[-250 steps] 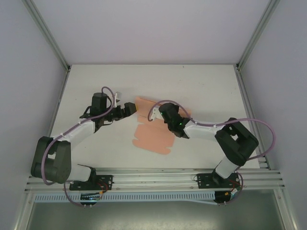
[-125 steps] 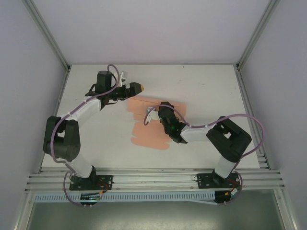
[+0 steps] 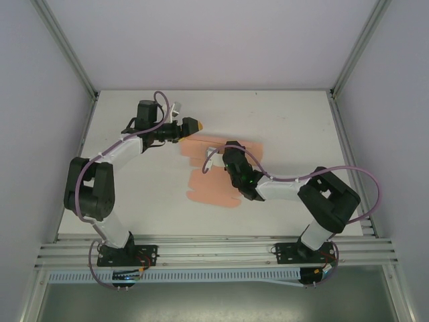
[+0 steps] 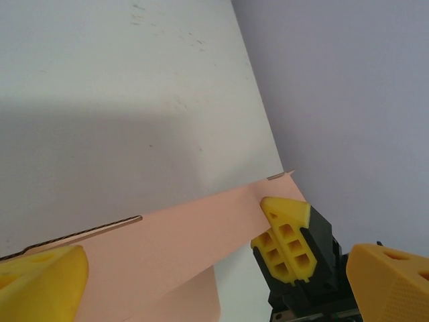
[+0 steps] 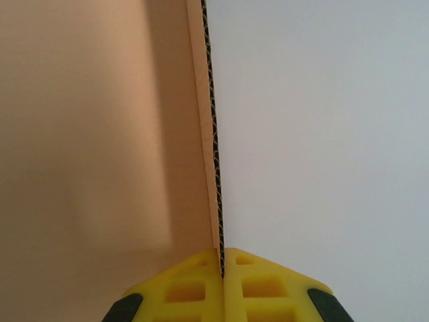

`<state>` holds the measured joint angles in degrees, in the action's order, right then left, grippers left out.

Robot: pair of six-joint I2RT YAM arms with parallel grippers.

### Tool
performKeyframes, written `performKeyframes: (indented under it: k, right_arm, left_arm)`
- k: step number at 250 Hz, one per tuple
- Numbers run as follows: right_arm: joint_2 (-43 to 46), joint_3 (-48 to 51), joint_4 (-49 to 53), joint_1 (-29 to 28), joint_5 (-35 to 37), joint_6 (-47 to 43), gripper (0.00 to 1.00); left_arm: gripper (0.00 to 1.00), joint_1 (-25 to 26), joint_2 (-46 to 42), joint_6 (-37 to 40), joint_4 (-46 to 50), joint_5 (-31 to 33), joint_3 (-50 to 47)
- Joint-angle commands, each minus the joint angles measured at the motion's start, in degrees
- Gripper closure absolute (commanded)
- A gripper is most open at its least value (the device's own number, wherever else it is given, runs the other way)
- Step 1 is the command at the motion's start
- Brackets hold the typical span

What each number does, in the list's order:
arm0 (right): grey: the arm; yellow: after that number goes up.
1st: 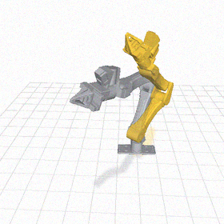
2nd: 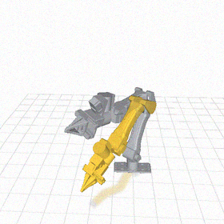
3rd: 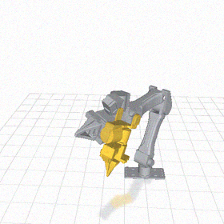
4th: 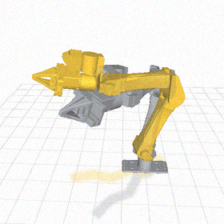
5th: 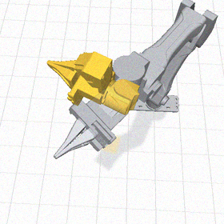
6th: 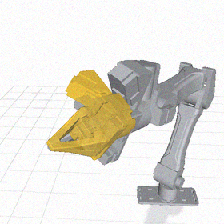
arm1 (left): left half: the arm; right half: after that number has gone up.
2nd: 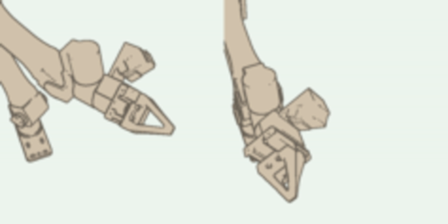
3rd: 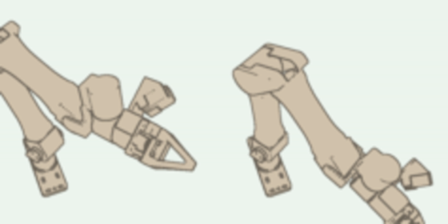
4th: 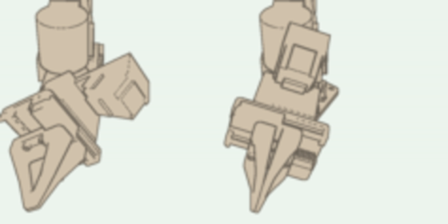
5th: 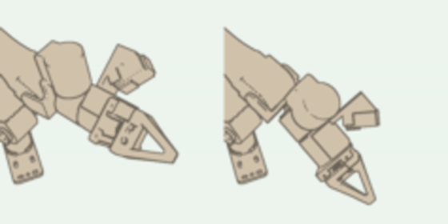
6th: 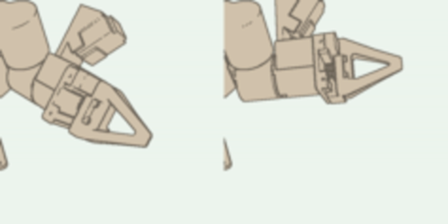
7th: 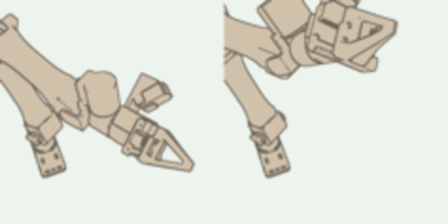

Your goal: Assemble paper box

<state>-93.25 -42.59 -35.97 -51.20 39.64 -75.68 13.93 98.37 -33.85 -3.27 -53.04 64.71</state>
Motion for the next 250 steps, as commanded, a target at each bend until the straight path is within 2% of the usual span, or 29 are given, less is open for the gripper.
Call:
performKeyframes:
  k: [1, 46, 76, 129, 169, 207, 250]
  right_arm:
    - [1.0, -0.3, -7.5, -1.6, -0.8, 3.6, 1.00]
    - [0.2, 0.7, -11.8, -1.9, -1.0, 6.9, 1.00]
    - [1.1, 0.8, -8.8, -2.1, -3.8, 9.2, 1.00]
    - [-2.3, 1.5, -10.7, -4.0, -4.0, 8.5, 1.00]
    - [-4.8, 1.7, -14.0, -4.8, -3.4, 7.9, 1.00]
    - [-2.7, 2.4, -13.6, -3.5, -3.7, 9.8, 1.00]
    - [4.1, 3.7, -3.8, -1.4, -6.7, 12.3, 1.00]
  left_arm:
    - [0.02, 2.2, 0.8, -1.8, -3.2, -7.7, -1.9]
    - [0.02, 4.4, 0.4, -1.0, -1.1, -7.5, -1.7]
    - [0.02, 4.5, 0.7, -1.9, -2.3, -7.7, -1.6]
    - [0.02, 4.7, 3.2, -12.9, -18.9, -13.0, -3.5]
    - [0.04, 5.6, 4.1, -14.8, -22.0, -12.9, -3.4]
    - [0.04, 5.7, 2.4, -8.4, -15.3, -10.9, -3.5]
    - [0.02, 5.4, -3.6, 5.0, -1.8, -1.5, -6.5]
